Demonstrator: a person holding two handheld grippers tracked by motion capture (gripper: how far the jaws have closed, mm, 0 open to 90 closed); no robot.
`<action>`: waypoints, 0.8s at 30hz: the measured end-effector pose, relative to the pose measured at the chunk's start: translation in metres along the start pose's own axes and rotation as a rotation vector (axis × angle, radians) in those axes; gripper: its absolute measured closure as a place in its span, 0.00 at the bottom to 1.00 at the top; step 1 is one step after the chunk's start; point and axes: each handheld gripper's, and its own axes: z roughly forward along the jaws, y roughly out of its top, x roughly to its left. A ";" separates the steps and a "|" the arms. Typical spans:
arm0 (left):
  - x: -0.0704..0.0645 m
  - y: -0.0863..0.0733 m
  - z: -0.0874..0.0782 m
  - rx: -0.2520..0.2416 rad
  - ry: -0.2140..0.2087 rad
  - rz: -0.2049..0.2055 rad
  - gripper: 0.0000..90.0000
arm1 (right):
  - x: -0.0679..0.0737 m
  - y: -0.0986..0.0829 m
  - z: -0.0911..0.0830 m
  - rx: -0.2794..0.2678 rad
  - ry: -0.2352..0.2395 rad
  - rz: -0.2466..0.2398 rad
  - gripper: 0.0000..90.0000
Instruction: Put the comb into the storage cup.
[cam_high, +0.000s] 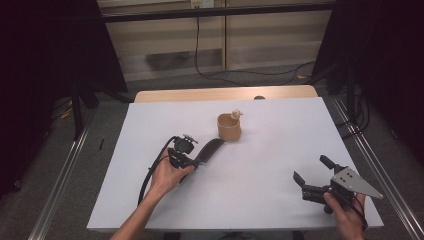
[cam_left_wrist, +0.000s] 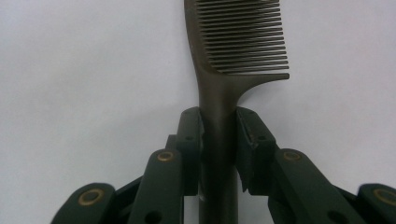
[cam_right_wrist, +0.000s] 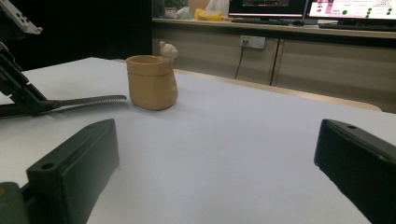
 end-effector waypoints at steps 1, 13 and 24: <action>0.001 0.000 -0.001 0.001 -0.009 -0.002 0.81 | 0.000 0.000 0.000 0.001 0.000 -0.002 0.00; 0.007 -0.009 -0.011 -0.062 -0.060 -0.014 0.81 | 0.000 0.000 0.000 0.000 0.001 0.000 0.00; 0.006 -0.015 -0.026 -0.189 -0.088 -0.001 0.81 | 0.000 0.000 -0.001 -0.003 0.002 0.001 0.00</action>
